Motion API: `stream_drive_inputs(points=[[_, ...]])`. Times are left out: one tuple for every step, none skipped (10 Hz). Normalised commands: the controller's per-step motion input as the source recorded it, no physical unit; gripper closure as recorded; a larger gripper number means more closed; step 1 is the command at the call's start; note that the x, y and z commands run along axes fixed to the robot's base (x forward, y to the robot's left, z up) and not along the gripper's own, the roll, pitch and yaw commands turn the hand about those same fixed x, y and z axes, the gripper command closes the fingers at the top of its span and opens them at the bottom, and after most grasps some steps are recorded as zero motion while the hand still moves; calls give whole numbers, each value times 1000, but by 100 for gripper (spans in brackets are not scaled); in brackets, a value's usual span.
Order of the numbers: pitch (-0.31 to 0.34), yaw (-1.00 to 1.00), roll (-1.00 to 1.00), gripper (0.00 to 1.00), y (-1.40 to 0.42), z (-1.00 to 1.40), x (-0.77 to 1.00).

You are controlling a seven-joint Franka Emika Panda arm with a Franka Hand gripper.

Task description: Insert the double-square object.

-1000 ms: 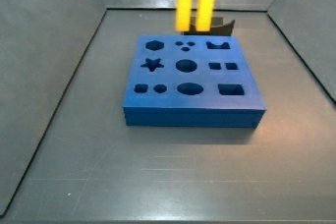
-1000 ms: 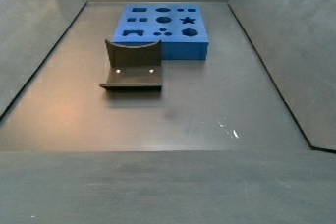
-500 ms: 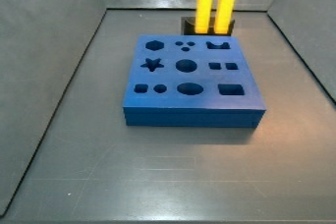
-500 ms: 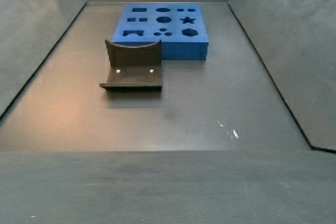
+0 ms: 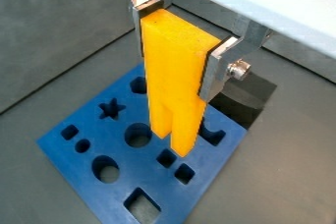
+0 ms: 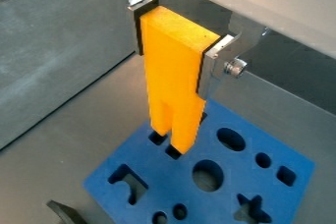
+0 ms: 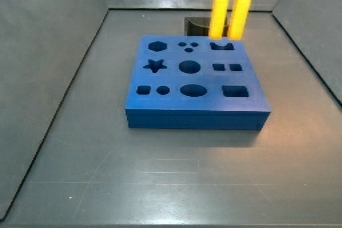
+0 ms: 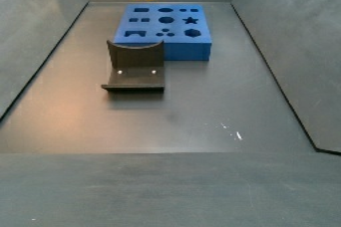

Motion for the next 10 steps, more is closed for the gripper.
stream_drive_inputs(points=[[0,-71,110,100,0,-94,820],[0,-17,111,100,0,-157,677],[54,29,13,100,-6,-380,260],[0,109,16,100,-77,-417,0],[4,177,0,100,-40,-423,0],[1,171,0,100,-23,-446,0],[4,189,17,100,0,-366,-40],[0,220,63,100,-89,-223,-57],[0,189,70,100,-140,-206,0],[0,171,71,100,-151,-149,23]])
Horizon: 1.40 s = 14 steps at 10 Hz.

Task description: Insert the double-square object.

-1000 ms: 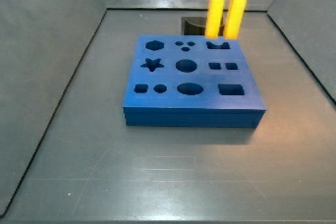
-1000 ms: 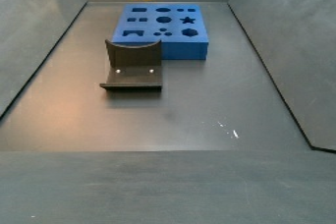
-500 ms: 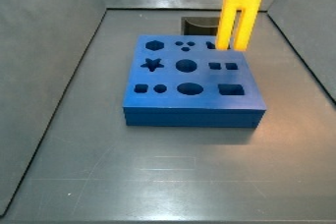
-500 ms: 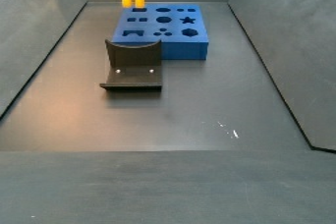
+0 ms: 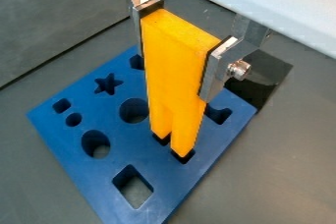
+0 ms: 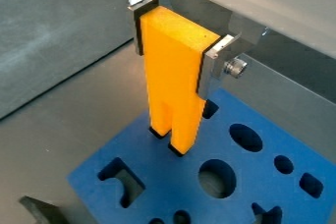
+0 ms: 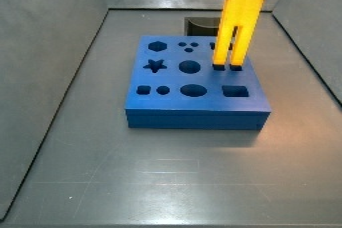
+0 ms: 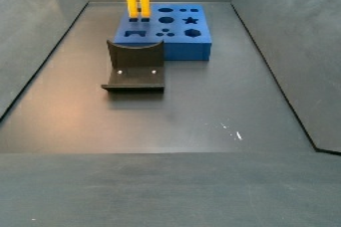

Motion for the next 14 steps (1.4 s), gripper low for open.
stream_drive_inputs(points=[[0,71,64,100,-163,-80,220],[0,23,71,100,-31,-94,303],[0,23,97,100,0,-57,231],[0,0,91,100,74,-23,51],[0,0,86,100,57,-37,0],[0,0,110,100,0,-51,-71],[-6,0,93,100,0,-57,-200],[0,0,90,100,0,-69,-209],[0,0,90,100,131,-74,-251],[0,0,67,100,106,-89,-134],[0,69,51,100,71,-117,0],[0,54,49,100,0,-131,0],[0,29,54,100,0,-123,129],[0,14,53,100,0,-134,163]])
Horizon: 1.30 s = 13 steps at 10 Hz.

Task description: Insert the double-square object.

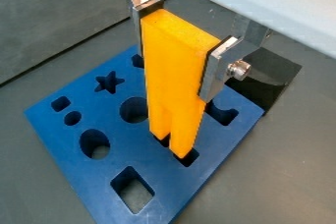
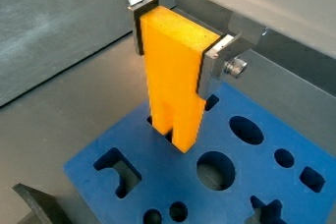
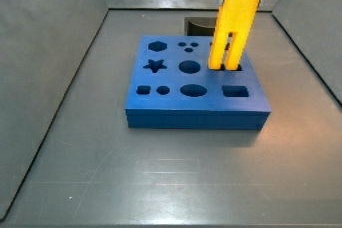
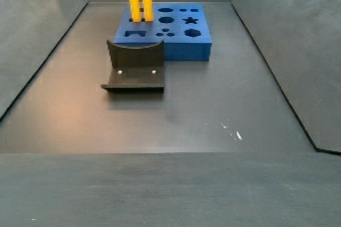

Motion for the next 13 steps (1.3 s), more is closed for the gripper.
stream_drive_inputs(points=[[1,0,54,100,0,-149,197],[0,0,57,100,0,-111,257],[0,0,51,100,0,-97,283],[0,0,53,100,0,-109,186],[0,0,49,100,0,-131,0],[4,0,41,100,0,-120,0],[-26,0,-30,100,0,0,0],[0,0,0,100,0,-63,0],[-63,-97,73,100,-11,-769,0],[-90,-120,149,100,-57,-957,0],[-70,-117,170,100,-63,-951,0],[-73,-80,173,100,-46,-946,0],[-56,-97,177,100,-60,-977,0]])
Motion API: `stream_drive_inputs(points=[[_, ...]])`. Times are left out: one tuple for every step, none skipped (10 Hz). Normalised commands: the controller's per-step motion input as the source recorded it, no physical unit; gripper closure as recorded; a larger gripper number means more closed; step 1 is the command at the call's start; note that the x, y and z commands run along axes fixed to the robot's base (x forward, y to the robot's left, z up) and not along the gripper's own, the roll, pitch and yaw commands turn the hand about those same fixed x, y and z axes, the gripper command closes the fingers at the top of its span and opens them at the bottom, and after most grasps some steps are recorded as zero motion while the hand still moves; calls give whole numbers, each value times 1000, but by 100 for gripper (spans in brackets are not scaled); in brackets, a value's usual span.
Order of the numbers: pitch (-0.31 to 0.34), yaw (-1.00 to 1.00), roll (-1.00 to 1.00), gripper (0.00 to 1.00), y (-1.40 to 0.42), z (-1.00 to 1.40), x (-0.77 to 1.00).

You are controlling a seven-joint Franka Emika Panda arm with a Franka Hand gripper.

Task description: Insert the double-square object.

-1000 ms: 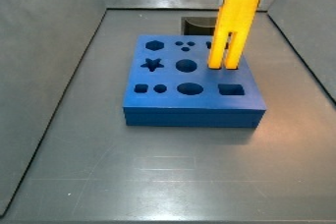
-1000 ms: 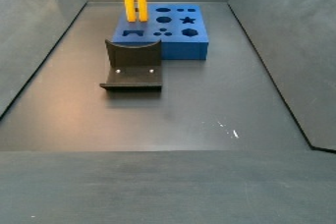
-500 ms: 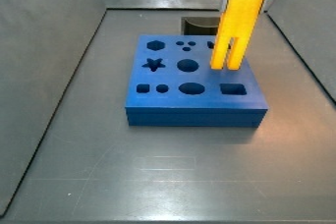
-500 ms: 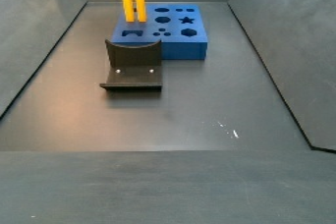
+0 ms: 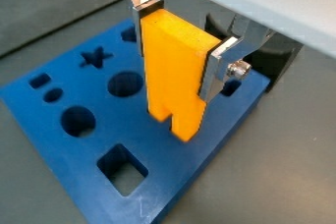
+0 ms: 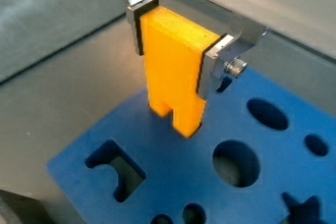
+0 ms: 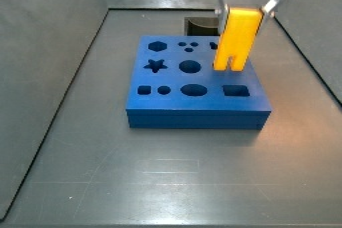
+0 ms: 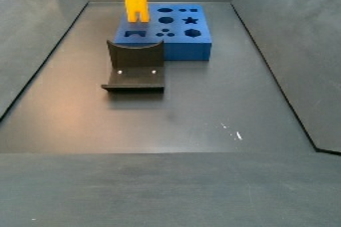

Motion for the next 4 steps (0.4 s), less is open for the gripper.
stream_drive_inputs(points=[[-56,-43,106,100,0,-657,-86],[0,0,44,100,-26,0,0],[0,0,4,100,0,0,0],[0,0,0,100,0,0,0]])
